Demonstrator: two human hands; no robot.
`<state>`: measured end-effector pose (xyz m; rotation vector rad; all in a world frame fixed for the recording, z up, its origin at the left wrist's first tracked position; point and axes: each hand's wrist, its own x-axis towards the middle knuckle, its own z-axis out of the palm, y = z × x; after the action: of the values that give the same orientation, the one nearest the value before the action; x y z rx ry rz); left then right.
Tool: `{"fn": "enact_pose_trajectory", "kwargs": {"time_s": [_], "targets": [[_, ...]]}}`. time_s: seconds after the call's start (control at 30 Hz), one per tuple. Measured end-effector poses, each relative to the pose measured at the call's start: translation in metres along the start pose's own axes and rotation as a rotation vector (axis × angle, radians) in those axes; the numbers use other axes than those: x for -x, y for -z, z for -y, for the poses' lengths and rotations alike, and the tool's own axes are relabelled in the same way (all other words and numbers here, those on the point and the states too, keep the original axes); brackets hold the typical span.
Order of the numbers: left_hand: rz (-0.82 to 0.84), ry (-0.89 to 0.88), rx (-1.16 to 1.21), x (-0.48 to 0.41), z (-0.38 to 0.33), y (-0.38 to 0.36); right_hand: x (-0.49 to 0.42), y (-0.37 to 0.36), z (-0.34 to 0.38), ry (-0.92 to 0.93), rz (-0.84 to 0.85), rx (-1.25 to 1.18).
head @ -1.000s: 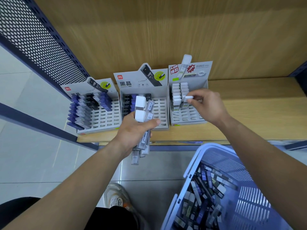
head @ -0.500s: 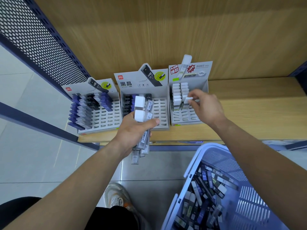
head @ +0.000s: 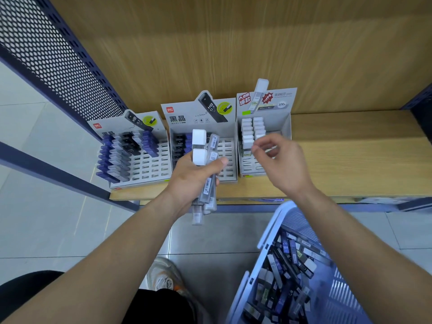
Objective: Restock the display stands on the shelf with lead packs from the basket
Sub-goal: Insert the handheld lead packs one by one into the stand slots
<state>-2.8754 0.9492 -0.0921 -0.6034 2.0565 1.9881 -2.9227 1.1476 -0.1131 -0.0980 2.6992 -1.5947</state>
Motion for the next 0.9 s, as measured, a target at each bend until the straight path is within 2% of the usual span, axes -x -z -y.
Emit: {"fn": "enact_pose_trajectory", "kwargs": {"time_s": [0.07,0.2,0.47,0.67,0.9], "targets": [[0.009,-0.017,0.003,0.001,-0.003,-0.004,0.026,-0.008,0.021,-0.091,0.128,-0.222],[0.036,-0.014,0.053,0.007,-0.008,-0.012,0.057,-0.024,0.044,-0.178,0.281,-0.416],[0.034,-0.027,0.042,0.012,-0.005,-0.008,0.064,-0.031,0.051,-0.201,0.296,-0.347],[0.027,-0.041,0.067,0.013,-0.005,-0.002,0.062,-0.033,0.05,-0.313,0.307,-0.452],[0.012,-0.069,0.081,0.013,-0.012,0.002,0.059,-0.034,0.053,-0.36,0.358,-0.597]]}}
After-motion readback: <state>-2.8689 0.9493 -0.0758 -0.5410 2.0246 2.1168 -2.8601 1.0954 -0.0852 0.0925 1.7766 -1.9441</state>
